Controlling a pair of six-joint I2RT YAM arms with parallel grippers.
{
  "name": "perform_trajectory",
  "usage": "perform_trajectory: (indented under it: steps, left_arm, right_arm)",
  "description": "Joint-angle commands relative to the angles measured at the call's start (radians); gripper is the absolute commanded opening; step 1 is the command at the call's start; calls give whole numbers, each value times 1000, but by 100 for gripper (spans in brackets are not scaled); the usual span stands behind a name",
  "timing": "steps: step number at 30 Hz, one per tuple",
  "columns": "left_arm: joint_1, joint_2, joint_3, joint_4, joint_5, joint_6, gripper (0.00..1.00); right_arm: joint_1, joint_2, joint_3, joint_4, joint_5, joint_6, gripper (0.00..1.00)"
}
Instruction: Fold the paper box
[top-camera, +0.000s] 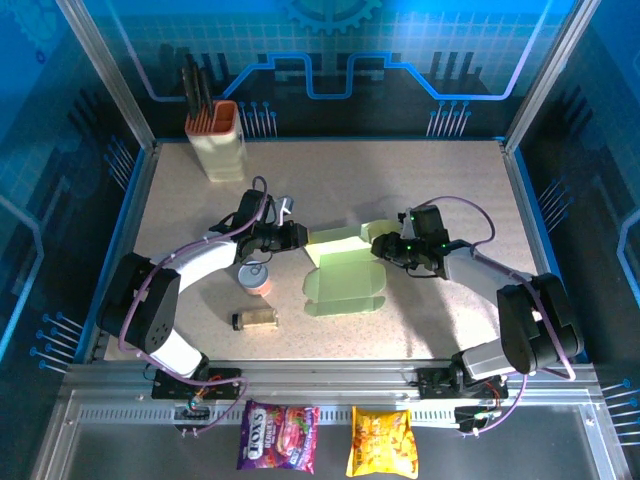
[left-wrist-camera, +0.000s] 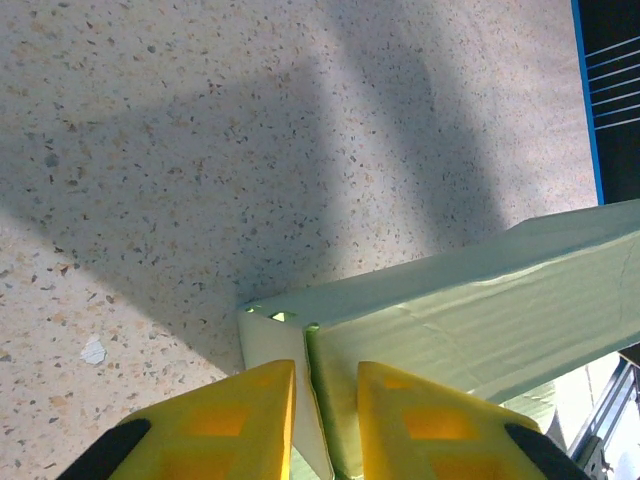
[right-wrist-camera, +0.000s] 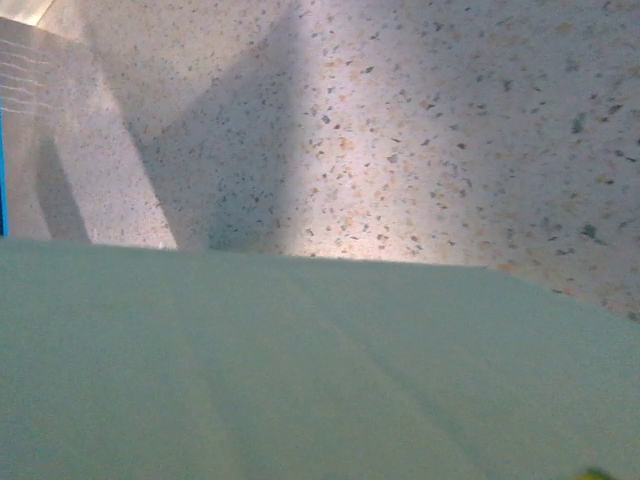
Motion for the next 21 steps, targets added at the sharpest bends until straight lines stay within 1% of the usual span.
perform_trajectory:
  steps: [1, 3, 6, 8, 10, 12, 14, 17, 21]
  left_arm:
    - [2, 19, -18, -27, 17, -7, 24]
    - [1, 19, -16, -29, 20, -6, 24]
    - [1, 23, -11, -35, 23, -4, 24]
    - [1, 22, -9, -41, 19, 0, 24]
    - [1, 17, -10, -44, 12, 1, 24]
    - [1, 15, -11, -44, 11, 1, 24]
    - [2, 16, -6, -46, 13, 1, 24]
    - [2, 19, 2, -49, 23, 0, 25]
    - [1, 16, 9, -49, 32, -1, 26]
  right_arm:
    - [29, 10, 3, 56, -18, 11, 36]
    - [38, 15, 8, 55, -10, 10, 38]
    - [47, 9, 7, 54, 3, -1, 37]
    - [49, -6, 9, 16, 41, -14, 40]
    - [49, -38, -1, -14, 89, -26, 46]
    - [48, -68, -7, -42, 126, -40, 48]
    - [46, -95, -11, -68, 157, -50, 48]
    - [41, -134, -24, -79, 172, -52, 48]
    - [35, -159, -33, -61, 148, -48, 45]
